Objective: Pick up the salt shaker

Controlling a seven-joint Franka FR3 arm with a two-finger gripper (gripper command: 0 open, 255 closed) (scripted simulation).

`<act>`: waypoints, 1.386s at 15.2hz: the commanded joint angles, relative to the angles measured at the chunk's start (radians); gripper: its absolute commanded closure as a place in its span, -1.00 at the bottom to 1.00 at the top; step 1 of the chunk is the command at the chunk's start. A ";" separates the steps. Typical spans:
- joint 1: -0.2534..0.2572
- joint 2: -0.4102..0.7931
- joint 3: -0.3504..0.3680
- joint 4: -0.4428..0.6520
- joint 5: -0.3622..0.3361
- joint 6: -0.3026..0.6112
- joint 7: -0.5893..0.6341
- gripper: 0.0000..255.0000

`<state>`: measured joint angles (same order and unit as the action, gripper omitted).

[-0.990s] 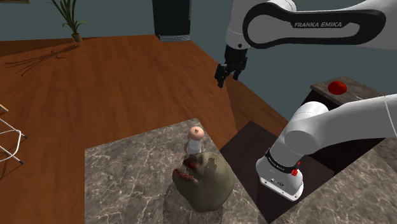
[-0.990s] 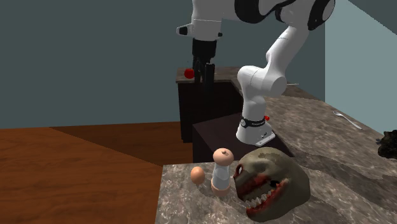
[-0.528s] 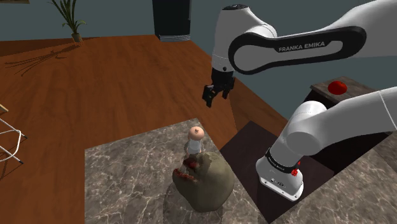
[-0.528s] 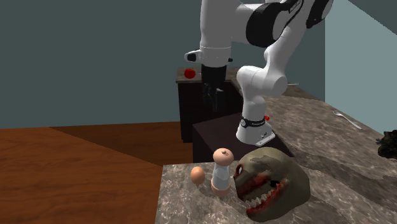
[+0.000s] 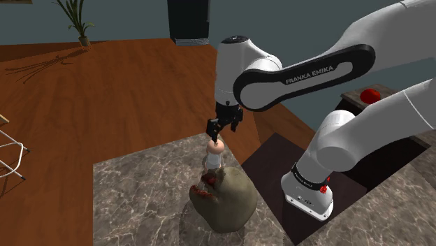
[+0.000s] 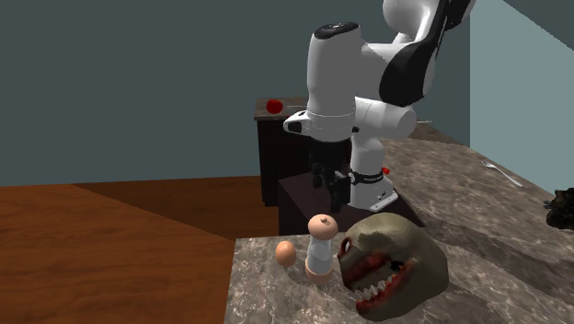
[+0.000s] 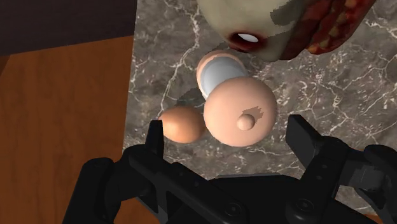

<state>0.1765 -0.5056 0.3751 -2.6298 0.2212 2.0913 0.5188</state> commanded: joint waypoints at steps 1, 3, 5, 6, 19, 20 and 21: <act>0.012 0.061 0.034 0.000 0.021 0.057 0.033 -1.00; 0.014 0.081 0.044 -0.006 0.025 0.082 0.040 -1.00; 0.013 0.101 0.050 -0.020 0.025 0.115 0.041 -1.00; 0.012 0.111 0.053 -0.027 0.025 0.132 0.042 -1.00; 0.009 0.154 0.066 -0.048 0.023 0.196 0.047 1.00; 0.009 0.154 0.066 -0.049 0.023 0.197 0.047 1.00; 0.009 0.151 0.065 -0.049 0.024 0.194 0.045 1.00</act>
<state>0.1858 -0.3547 0.4408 -2.6768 0.2452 2.2878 0.5647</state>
